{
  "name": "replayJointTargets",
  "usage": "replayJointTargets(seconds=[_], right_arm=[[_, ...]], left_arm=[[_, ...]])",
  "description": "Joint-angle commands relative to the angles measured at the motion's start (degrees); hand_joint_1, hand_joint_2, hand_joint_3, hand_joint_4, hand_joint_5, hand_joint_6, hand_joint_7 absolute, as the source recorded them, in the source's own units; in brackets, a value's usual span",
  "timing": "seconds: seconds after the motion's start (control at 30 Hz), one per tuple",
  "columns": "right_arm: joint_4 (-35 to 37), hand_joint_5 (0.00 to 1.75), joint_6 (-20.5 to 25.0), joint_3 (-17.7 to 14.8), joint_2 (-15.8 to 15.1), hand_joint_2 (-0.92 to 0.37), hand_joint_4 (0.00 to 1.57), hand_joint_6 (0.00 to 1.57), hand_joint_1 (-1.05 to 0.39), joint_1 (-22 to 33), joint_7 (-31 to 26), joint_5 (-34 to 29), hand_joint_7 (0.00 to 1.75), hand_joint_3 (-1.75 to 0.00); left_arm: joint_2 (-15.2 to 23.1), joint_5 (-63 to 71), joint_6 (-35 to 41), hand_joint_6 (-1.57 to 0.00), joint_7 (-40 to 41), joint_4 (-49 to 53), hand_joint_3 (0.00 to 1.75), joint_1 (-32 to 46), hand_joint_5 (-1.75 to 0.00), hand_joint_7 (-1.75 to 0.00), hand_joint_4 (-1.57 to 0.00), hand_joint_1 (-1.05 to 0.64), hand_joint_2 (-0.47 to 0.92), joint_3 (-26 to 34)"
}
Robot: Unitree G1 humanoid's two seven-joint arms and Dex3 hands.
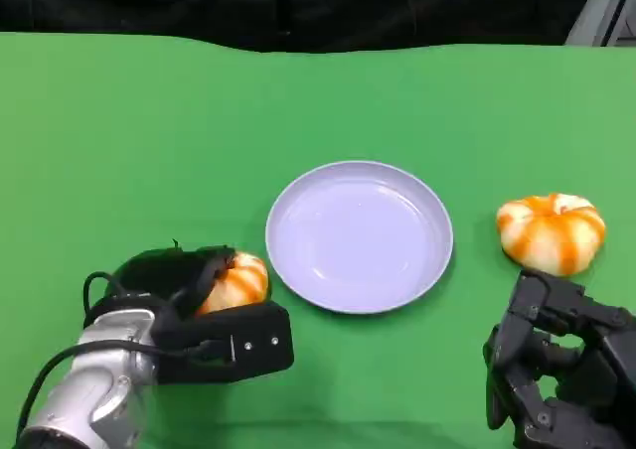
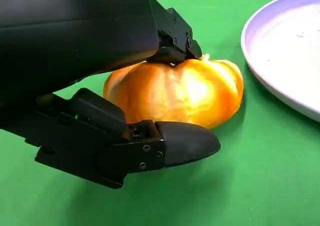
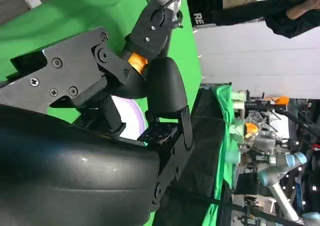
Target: Grasp the bread from the table and place it into the plate.
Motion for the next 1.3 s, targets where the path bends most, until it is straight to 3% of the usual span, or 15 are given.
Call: replayJointTargets(seconds=[0.03, 0.23, 0.3, 0.33, 0.37, 0.4, 0.43, 0.47, 0.5, 0.53, 0.57, 0.67, 0.83, 1.0, 1.3], right_arm=[[-1.0, 1.75, 0.1, -0.5, -0.8, -0.69, 0.82, 0.67, -0.11, 0.2, -0.1, 0.1, 1.64, -1.02], [-0.7, 1.75, -0.4, -0.6, -0.5, -0.68, 0.82, 0.66, -0.09, 0.3, 0.0, 0.3, 1.65, -1.03], [-0.8, 1.75, -0.3, -0.6, -0.6, -0.68, 0.82, 0.66, -0.09, 0.4, 0.1, 0.4, 1.65, -1.03], [-0.8, 1.75, -0.3, -0.6, -0.7, -0.68, 0.82, 0.66, -0.09, 0.4, 0.1, 0.5, 1.65, -1.03], [-0.9, 1.75, -0.2, -0.6, -0.7, -0.68, 0.82, 0.66, -0.10, 0.4, 0.1, 0.5, 1.65, -1.03], [-0.8, 1.75, -0.4, -0.6, -0.7, -0.68, 0.82, 0.66, -0.10, 0.4, 0.2, 0.6, 1.65, -1.02], [-0.6, 1.75, -0.7, -0.6, -0.6, -0.68, 0.82, 0.66, -0.10, 0.3, 0.3, 0.5, 1.65, -1.02], [-0.5, 1.75, -0.9, -0.6, -0.6, -0.68, 0.82, 0.66, -0.10, 0.3, 0.4, 0.5, 1.65, -1.02], [-0.4, 1.75, -1.0, -0.6, -0.6, -0.68, 0.82, 0.66, -0.10, 0.3, 0.4, 0.5, 1.65, -1.02], [-0.6, 1.75, -0.9, -0.6, -0.6, -0.68, 0.82, 0.65, -0.10, 0.4, 0.4, 0.4, 1.65, -1.01], [-0.7, 1.75, -0.8, -0.7, -0.6, -0.68, 0.82, 0.66, -0.11, 0.4, 0.3, 0.3, 1.65, -1.01], [-0.7, 1.75, -0.8, -0.7, -0.8, -0.68, 0.82, 0.66, -0.11, 0.4, 0.4, 0.0, 1.64, -1.01], [-1.1, 1.75, 0.0, -0.7, -0.6, -0.68, 0.81, 0.66, -0.11, 0.5, 0.1, 0.4, 1.64, -1.01], [-1.1, 1.75, -0.1, -0.7, -0.6, -0.67, 0.82, 0.67, -0.11, 0.5, 0.1, 0.5, 1.64, -1.02], [-1.2, 1.75, -0.1, -0.6, -0.6, -0.67, 0.82, 0.67, -0.12, 0.6, 0.1, 0.5, 1.63, -1.03]], left_arm=[[-0.3, -2.0, -1.1, -0.39, 3.9, 0.7, 0.53, 1.0, -0.04, -0.04, -0.29, -0.67, 0.92, 1.4], [-0.7, -3.2, -5.0, -0.49, 11.4, 1.1, 0.53, 2.3, -0.06, -0.04, -0.40, -0.50, 0.92, 2.1], [-1.1, -3.8, -9.7, -0.77, 18.4, 2.6, 0.31, 2.8, -0.15, -0.08, -0.81, -0.18, 0.92, 3.0], [-1.2, -4.1, -11.5, -0.90, 20.9, 3.5, 0.23, 2.8, -0.33, -0.09, -0.97, -0.12, 0.92, 3.2], [-1.2, -4.4, -12.5, -1.00, 22.1, 4.2, 0.16, 2.7, -0.66, -0.05, -0.95, -0.07, 0.92, 3.2], [-1.2, -4.5, -14.0, -1.03, 24.1, 5.1, 0.14, 2.6, -0.79, -0.04, -0.94, -0.06, 0.92, 3.3], [-1.2, -4.5, -15.3, -1.16, 26.1, 5.9, 0.16, 2.5, -1.10, -0.10, -0.94, -0.04, 0.92, 3.4], [-1.3, -4.5, -16.3, -1.01, 27.6, 6.6, 0.26, 2.4, -1.48, -0.71, -0.86, -0.04, 0.90, 3.5], [-1.3, -4.5, -17.1, -0.87, 28.7, 7.3, 0.32, 2.3, -1.61, -1.08, -0.84, -0.04, 0.88, 3.5], [-1.3, -4.7, -18.5, -0.80, 30.3, 7.8, 0.35, 2.3, -1.68, -1.27, -0.82, -0.04, 0.87, 3.7], [-1.3, -4.9, -19.6, -0.66, 31.5, 8.3, 0.44, 2.4, -1.72, -1.55, -0.80, -0.06, 0.86, 3.9], [-1.2, -5.4, -21.1, -0.53, 32.8, 8.3, 0.57, 2.4, -1.74, -1.73, -0.76, -0.10, 0.82, 4.7], [-1.2, -6.2, -22.3, -0.51, 34.0, 8.2, 0.61, 2.1, -1.75, -1.75, -0.76, -0.13, 0.78, 5.7], [-1.0, -6.8, -23.5, -0.59, 34.4, 7.0, 0.82, 1.5, -1.75, -1.75, -0.82, -0.13, 0.67, 6.8], [-2.0, -5.8, -24.6, -0.63, 33.7, 0.2, 0.98, 0.1, -1.75, -1.75, -0.86, -0.15, 0.62, 7.1]])
